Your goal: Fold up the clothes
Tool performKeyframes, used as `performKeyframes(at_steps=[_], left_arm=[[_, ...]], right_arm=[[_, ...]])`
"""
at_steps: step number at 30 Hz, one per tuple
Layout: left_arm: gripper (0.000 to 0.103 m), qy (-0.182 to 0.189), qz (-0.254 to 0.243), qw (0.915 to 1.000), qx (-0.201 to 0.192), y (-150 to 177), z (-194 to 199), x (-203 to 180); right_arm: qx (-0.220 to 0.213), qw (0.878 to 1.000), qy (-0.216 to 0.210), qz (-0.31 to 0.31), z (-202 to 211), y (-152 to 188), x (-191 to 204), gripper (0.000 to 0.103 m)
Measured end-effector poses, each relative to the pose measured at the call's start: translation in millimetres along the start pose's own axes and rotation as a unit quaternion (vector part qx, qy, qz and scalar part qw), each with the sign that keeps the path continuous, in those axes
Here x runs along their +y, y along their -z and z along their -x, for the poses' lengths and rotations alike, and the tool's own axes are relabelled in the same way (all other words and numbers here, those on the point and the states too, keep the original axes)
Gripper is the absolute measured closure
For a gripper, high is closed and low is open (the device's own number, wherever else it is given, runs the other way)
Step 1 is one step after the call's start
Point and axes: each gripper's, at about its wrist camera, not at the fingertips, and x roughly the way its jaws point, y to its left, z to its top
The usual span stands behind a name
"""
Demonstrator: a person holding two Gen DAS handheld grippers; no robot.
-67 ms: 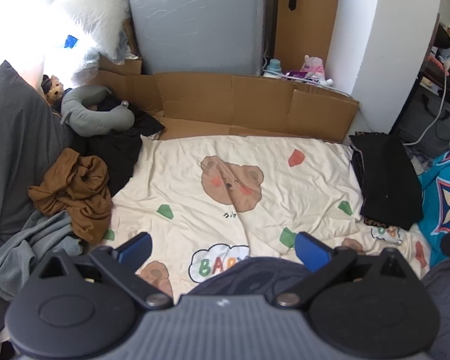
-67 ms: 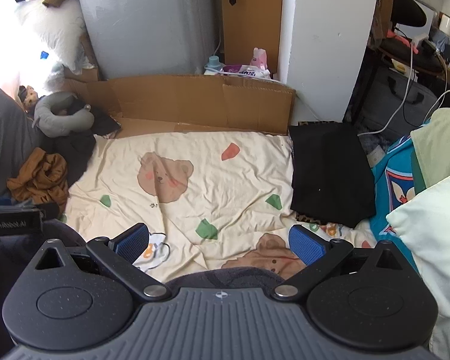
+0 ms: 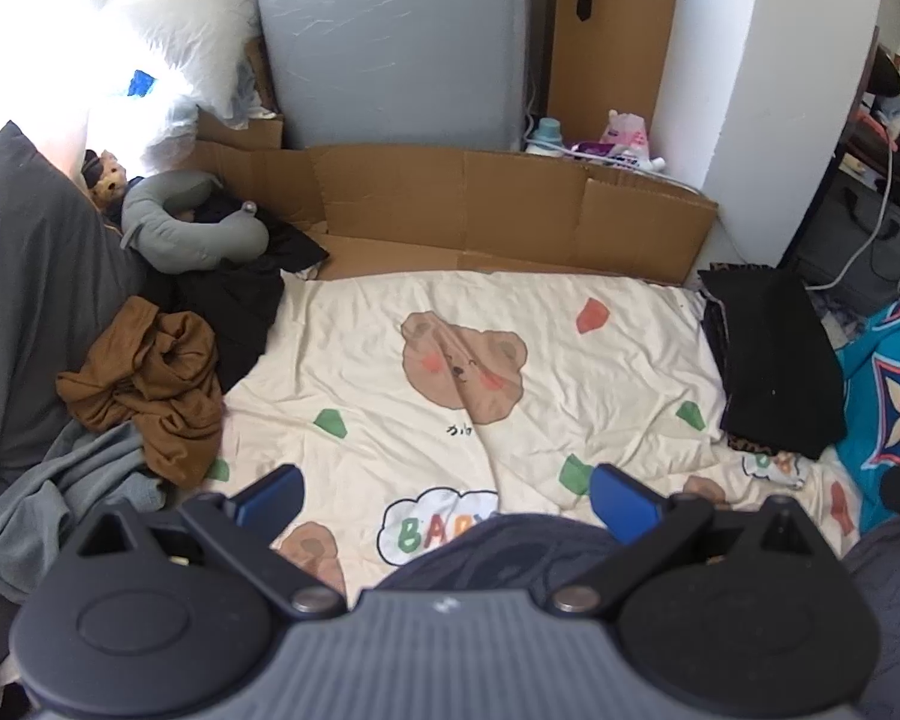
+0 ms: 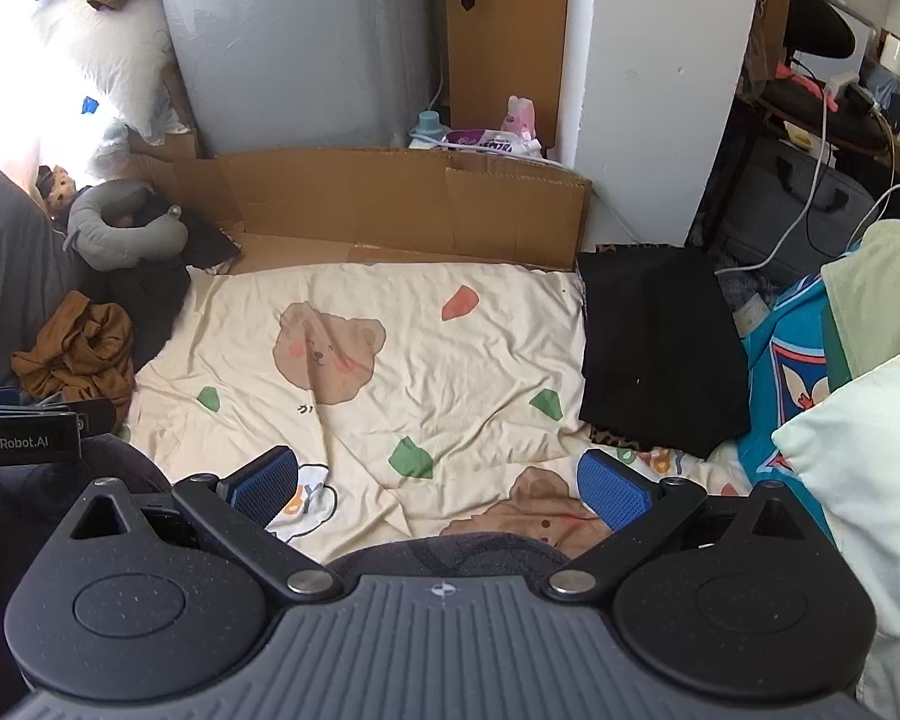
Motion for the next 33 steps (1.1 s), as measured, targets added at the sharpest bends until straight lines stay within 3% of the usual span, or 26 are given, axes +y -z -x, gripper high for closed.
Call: performKeyframes(at_steps=[23, 33], left_arm=[[0.001, -0.026, -0.017, 0.9995, -0.006, -1, -2, -4], [0.001, 0.001, 0.006, 1.0, 0.006, -1, -6, 6]], right_arm=[[-0.007, 1.0, 0.018, -0.001, -5, 2, -1, 0.001], [0.001, 1.0, 0.017, 0.002, -5, 0, -1, 0.001]])
